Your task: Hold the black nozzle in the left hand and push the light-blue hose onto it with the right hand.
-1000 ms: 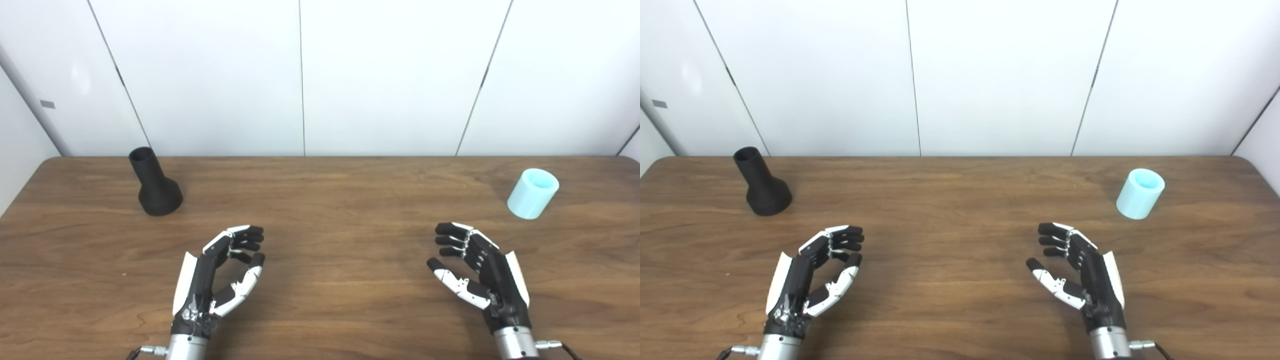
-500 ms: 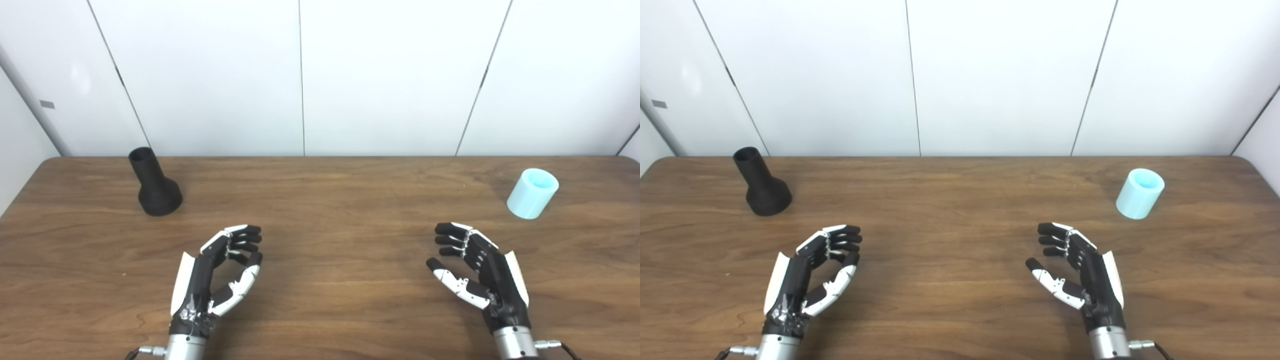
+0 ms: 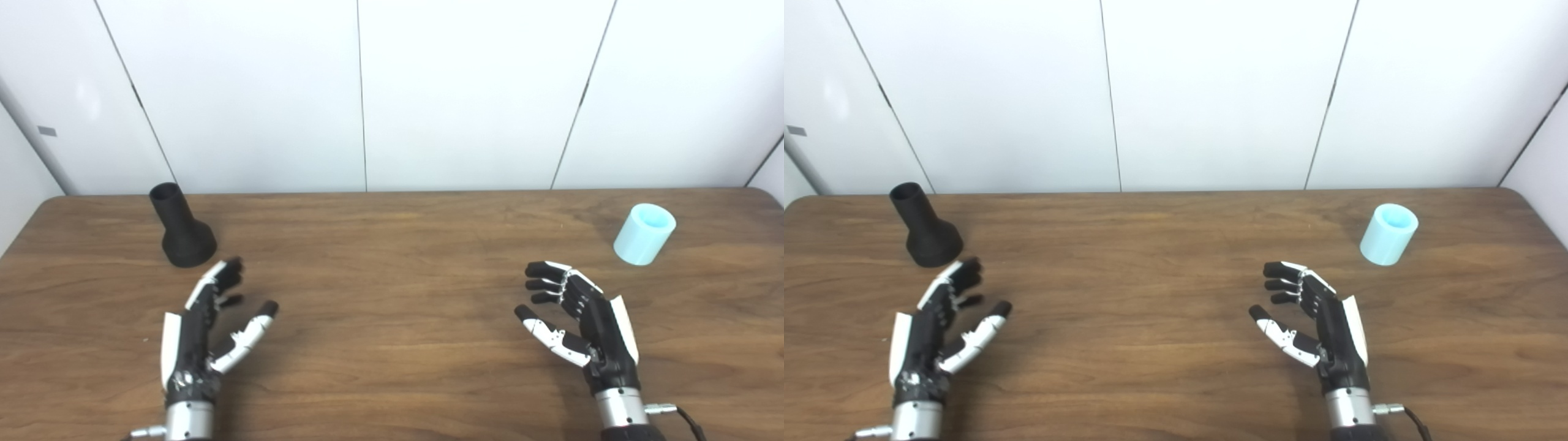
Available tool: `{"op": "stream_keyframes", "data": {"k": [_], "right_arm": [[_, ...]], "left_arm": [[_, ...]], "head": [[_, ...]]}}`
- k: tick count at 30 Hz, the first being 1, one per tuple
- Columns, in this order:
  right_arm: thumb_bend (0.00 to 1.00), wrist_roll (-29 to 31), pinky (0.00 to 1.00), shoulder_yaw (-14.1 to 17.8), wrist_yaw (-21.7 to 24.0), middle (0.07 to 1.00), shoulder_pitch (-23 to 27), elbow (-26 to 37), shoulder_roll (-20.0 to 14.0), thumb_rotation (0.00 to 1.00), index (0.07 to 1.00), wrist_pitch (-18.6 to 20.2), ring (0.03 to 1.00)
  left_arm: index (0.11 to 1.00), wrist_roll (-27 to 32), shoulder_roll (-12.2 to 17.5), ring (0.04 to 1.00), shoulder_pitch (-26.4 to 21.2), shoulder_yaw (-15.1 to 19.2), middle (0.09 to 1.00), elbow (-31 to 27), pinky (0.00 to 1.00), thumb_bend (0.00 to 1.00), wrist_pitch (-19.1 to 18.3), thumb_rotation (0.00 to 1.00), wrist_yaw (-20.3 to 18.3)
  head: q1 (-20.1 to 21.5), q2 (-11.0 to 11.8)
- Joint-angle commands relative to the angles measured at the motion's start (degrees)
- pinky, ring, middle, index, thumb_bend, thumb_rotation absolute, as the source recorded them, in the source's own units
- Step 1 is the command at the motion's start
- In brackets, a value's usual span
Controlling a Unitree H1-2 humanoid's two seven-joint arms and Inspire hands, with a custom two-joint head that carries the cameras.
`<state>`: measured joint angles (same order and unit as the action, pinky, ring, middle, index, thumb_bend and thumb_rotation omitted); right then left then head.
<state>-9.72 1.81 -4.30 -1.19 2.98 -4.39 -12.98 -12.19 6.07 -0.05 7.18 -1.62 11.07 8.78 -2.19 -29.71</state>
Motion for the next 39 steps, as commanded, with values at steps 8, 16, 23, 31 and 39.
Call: {"op": "stream_keyframes", "data": {"k": [8,16,23,31,39], "right_arm": [[0.26,4.26,0.63,1.86,1.39,0.728,-0.14,-1.18,-2.81,0.02,0.69,-1.02,0.697],[0.21,8.5,0.65,4.09,3.24,0.743,1.18,-5.16,-6.11,0.0,0.715,-3.9,0.723],[0.24,10.7,0.6,5.57,4.08,0.721,2.27,-8.13,-7.62,0.25,0.696,-4.15,0.697],[0.32,12.4,0.58,6.4,5.09,0.714,2.71,-8.95,-8.51,0.54,0.679,-2.77,0.685],[0.36,13.05,0.57,6.44,5.43,0.713,2.69,-9.03,-8.7,0.57,0.676,-2.25,0.681]], "left_arm": [[0.956,-4.0,0.97,0.819,-0.09,1.97,0.899,0.79,0.68,0.9,-2.53,0.4,4.88],[0.954,-6.97,-1.31,0.901,-1.88,2.75,0.925,1.22,0.83,0.88,-6.3,0.36,9.13],[0.983,-9.22,-2.16,0.945,-3.97,2.38,0.952,1.92,0.92,0.86,-9.91,0.33,11.0],[0.981,-12.07,-0.79,0.922,-7.47,2.23,0.941,6.35,0.84,0.96,-11.95,0.45,13.77],[0.987,-12.94,1.28,0.897,-9.15,1.6,0.949,8.91,0.8,0.93,-13.77,0.36,14.44]], "head": [[-9.23,0.87],[-23.46,2.08],[-29.97,3.66],[-32.53,4.72],[-32.03,4.77]]}}
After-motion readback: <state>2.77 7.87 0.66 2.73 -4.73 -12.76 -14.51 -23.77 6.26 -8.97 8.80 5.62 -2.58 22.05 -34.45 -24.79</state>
